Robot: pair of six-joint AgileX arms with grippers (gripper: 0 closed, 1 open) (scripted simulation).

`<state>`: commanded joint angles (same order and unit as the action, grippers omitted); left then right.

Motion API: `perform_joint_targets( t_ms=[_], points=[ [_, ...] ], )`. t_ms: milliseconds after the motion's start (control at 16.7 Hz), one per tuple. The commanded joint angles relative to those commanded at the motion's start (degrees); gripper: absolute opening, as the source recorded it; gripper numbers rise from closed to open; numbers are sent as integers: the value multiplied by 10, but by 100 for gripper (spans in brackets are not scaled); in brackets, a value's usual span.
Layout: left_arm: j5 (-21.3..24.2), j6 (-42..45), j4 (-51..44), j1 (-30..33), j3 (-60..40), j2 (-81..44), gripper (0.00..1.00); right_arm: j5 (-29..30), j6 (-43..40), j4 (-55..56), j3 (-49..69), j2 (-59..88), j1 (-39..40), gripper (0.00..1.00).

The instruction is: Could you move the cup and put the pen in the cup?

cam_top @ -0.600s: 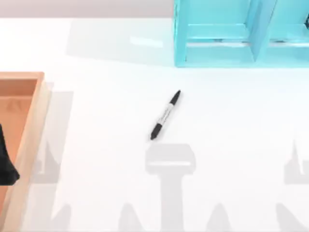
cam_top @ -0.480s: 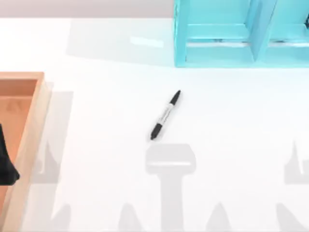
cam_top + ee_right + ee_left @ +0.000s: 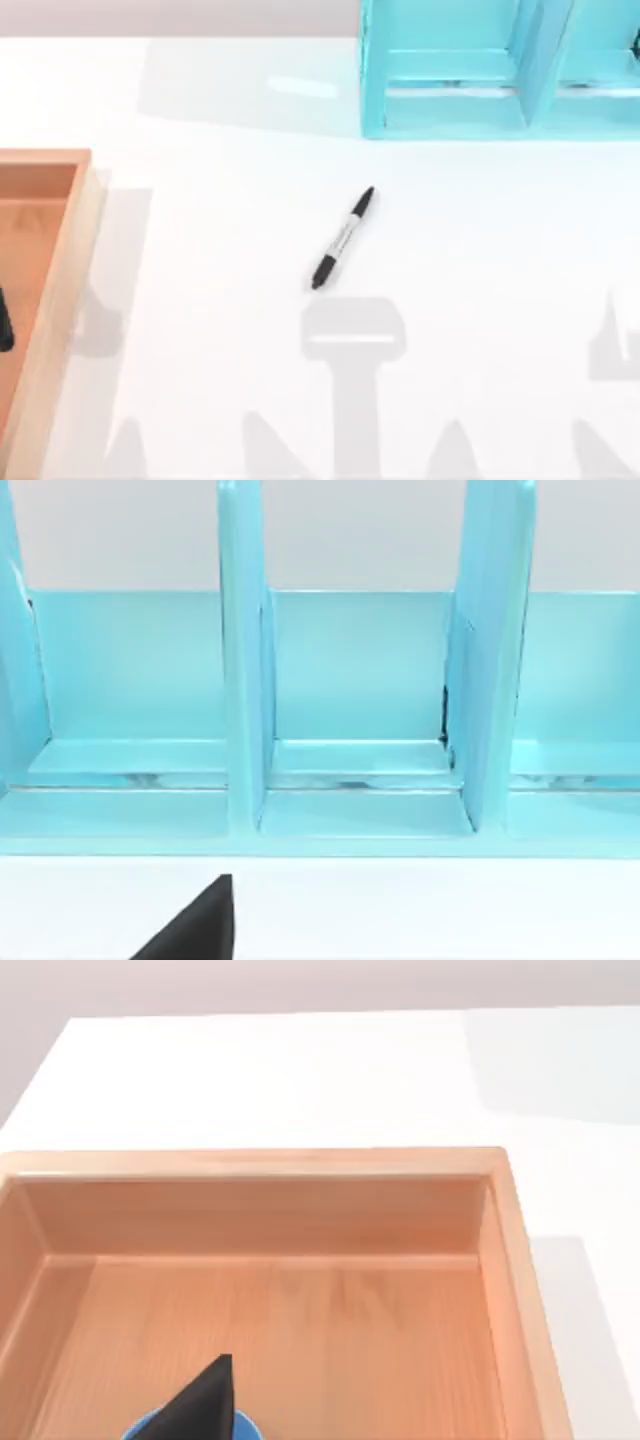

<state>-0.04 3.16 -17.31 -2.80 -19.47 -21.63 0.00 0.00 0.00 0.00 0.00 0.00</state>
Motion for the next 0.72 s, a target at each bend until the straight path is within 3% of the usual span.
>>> perform_joint_targets(
  t_ms=[720],
  points=[
    [0,82,-443,-70,-516,-637,100,0,0,0,0,0,0,100]
  ],
)
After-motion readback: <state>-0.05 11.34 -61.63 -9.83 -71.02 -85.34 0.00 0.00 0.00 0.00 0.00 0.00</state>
